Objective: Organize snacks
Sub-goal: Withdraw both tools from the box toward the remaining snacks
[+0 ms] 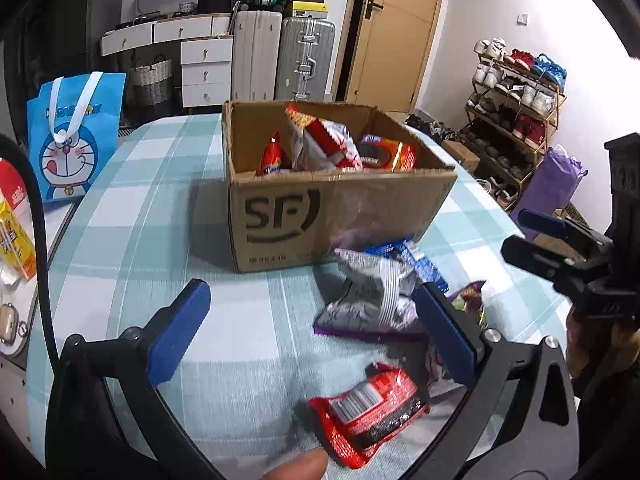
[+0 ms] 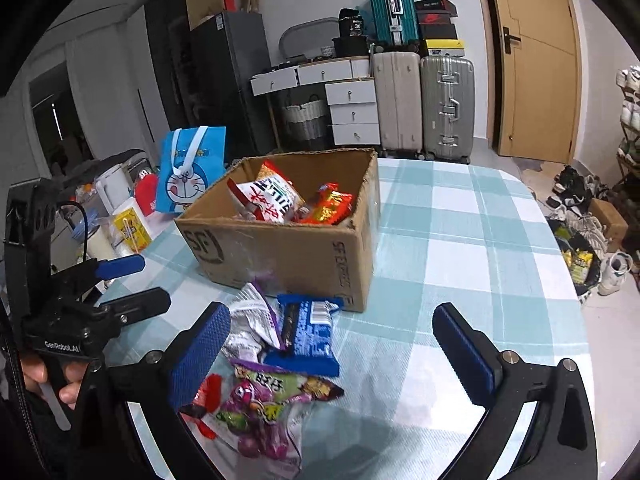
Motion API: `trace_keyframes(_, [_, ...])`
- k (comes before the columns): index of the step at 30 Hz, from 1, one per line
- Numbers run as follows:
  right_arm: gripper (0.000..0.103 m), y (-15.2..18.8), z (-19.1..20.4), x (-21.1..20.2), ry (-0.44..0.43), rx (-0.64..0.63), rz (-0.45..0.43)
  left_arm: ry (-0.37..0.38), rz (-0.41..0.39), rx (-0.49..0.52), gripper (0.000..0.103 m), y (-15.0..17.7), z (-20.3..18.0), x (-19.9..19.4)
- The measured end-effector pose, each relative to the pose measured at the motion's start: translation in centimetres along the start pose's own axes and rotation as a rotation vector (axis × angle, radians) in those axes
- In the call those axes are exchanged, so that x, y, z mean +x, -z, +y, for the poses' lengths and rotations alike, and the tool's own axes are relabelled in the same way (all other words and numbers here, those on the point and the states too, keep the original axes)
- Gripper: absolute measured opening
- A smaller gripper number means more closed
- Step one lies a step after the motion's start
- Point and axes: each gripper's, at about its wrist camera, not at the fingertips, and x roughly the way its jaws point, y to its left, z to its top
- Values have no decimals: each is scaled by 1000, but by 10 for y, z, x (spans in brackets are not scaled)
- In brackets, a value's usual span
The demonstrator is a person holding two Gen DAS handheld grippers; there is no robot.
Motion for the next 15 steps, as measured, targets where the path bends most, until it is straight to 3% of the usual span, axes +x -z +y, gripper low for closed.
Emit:
trace_keyframes(7, [103, 10, -8, 0, 9, 11, 29, -14, 34, 12, 102, 11, -8, 5])
trace_keyframes(15, [103, 25, -6, 15, -2, 18, 129, -22, 108, 1, 102, 25, -12, 20])
